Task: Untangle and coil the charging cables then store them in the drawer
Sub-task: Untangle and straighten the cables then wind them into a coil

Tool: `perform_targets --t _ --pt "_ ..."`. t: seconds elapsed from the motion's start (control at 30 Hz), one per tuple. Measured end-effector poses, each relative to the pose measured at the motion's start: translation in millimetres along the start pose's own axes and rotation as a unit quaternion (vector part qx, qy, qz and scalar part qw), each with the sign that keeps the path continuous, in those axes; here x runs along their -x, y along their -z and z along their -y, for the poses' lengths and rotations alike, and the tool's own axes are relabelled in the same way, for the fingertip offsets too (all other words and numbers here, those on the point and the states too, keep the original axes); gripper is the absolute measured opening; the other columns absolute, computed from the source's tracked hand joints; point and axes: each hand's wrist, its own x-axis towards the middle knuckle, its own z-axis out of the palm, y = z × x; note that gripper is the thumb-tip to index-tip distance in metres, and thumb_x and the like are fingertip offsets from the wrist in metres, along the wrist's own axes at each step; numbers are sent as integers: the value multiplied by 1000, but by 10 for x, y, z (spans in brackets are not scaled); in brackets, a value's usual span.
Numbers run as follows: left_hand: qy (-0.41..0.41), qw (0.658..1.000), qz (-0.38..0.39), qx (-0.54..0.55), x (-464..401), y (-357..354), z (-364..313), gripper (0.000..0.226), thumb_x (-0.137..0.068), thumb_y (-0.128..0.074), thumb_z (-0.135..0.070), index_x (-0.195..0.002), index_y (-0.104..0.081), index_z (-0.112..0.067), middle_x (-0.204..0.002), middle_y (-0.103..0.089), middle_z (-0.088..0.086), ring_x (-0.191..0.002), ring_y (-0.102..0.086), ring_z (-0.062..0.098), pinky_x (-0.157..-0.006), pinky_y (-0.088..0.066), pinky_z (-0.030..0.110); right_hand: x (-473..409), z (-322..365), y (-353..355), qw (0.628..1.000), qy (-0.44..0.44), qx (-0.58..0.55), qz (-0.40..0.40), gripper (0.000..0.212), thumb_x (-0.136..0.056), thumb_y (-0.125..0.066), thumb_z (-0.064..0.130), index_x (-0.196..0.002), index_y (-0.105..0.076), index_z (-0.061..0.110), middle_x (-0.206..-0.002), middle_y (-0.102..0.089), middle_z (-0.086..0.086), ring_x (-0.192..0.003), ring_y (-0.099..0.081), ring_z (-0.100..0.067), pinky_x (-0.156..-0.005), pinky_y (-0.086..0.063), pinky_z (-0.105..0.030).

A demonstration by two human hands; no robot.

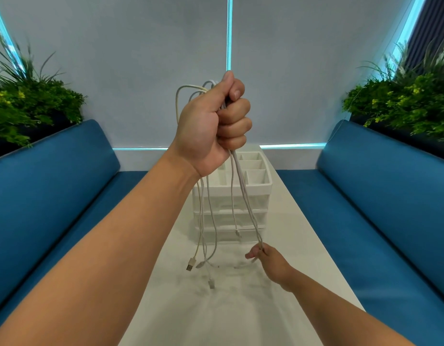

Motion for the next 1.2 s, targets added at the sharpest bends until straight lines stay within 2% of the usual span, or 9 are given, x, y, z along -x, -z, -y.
perform_targets --t 0.23,0.43,0.67,0.73,0.8,0.87,0.93,1.03,1.2 --pt "-7 999 42 -11 56 -154 -64 39 -107 -21 -35 -73 -35 -19 -54 -13 -7 -43 -8 8 -37 -10 19 -56 -92 -14 997 4 74 13 36 -99 -36 2 -96 -62 26 -105 -59 -5 -92 -52 -13 -71 -38 -10" --pt "20 994 110 -8 186 -308 12 39 -105 -21 -36 -72 -35 -19 -54 -13 -7 -43 -9 8 -38 -10 18 -171 -9 92 981 -21 192 1 28 -100 -43 16 -106 -68 26 -120 -61 1 -113 -58 -19 -92 -45 -25" --pt "62 985 158 18 279 -297 96 43 -103 -24 -36 -68 -44 -20 -52 -16 -8 -43 -11 8 -38 -14 16 -228 75 248 852 32 522 -29 31 -96 -36 10 -120 -53 17 -120 -60 -4 -111 -45 -26 -89 -33 -35" --pt "76 982 168 30 300 -243 85 43 -102 -26 -36 -67 -46 -20 -52 -16 -8 -43 -11 9 -38 -14 15 -261 17 281 860 29 509 7 32 -98 -32 13 -119 -56 20 -120 -61 -4 -116 -43 -25 -97 -29 -38" --pt "83 981 170 38 325 -166 53 43 -101 -27 -36 -67 -47 -20 -51 -16 -9 -42 -11 9 -38 -14 15 -261 -74 319 916 0 396 64 33 -102 -30 21 -110 -61 26 -119 -62 -4 -118 -47 -23 -107 -30 -39" --pt "87 982 163 38 353 -83 15 44 -101 -26 -37 -67 -48 -20 -51 -16 -9 -41 -11 9 -38 -13 15 -214 -142 343 972 -19 223 75 31 -103 -33 25 -99 -64 26 -117 -63 -5 -112 -55 -24 -102 -40 -36" --pt "93 983 154 38 374 -15 -18 46 -101 -24 -37 -66 -49 -21 -51 -16 -9 -41 -11 9 -39 -13 14 -154 -180 375 990 -44 114 64 30 -103 -38 26 -103 -66 15 -119 -61 -6 -112 -56 -23 -94 -41 -29" --pt "96 984 150 26 383 28 -38 46 -101 -23 -37 -66 -49 -21 -51 -15 -9 -41 -11 10 -39 -13 14 -107 -219 399 986 -66 137 64 31 -103 -37 23 -106 -65 11 -117 -59 -8 -106 -55 -22 -84 -39 -24" --pt "94 985 146 8 372 6 1 44 -100 -26 -37 -66 -48 -21 -51 -15 -9 -41 -11 9 -39 -13 14 -128 -187 346 932 -39 359 38 13 -99 -35 8 -95 -43 17 -102 -47 -3 -87 -44 -18 -78 -41 -28"
